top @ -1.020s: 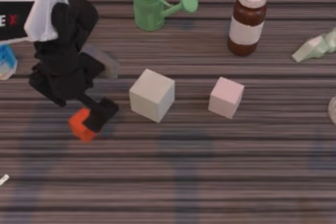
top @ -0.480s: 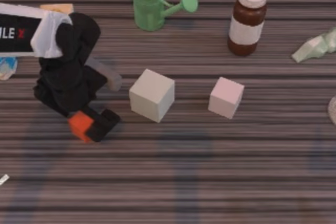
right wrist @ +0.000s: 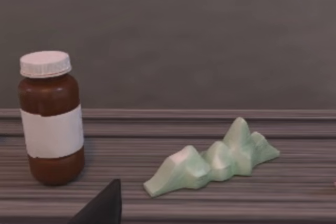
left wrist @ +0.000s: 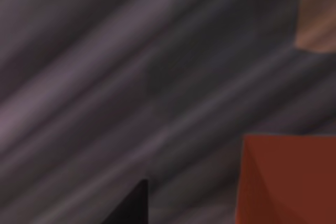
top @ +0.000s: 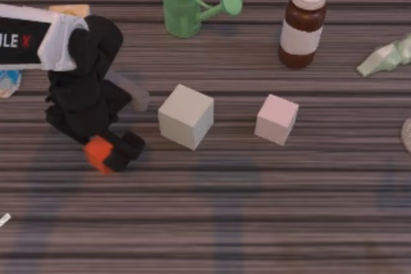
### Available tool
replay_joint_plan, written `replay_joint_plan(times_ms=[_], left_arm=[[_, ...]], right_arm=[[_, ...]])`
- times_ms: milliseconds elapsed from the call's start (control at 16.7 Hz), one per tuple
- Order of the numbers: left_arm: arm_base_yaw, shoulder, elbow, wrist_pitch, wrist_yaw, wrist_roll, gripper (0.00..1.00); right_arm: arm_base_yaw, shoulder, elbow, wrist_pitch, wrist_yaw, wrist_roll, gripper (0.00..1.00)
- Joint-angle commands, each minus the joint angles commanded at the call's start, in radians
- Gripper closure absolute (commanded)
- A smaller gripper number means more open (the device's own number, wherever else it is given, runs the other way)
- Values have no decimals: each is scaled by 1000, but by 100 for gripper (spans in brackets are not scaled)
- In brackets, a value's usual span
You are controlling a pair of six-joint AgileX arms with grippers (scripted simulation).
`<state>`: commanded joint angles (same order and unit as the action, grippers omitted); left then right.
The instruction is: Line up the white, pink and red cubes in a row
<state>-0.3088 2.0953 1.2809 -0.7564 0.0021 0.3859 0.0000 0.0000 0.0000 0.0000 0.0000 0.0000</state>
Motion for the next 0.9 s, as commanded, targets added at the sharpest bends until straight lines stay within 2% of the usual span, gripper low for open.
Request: replay_joint_plan(times_ms=[300, 900], left_arm=[[0, 0, 0, 0, 0, 0, 98], [0, -38, 16, -22, 12, -7, 100]], right_arm=[[0, 0, 0, 0, 0, 0, 0], [0, 0, 0, 0, 0, 0, 0]])
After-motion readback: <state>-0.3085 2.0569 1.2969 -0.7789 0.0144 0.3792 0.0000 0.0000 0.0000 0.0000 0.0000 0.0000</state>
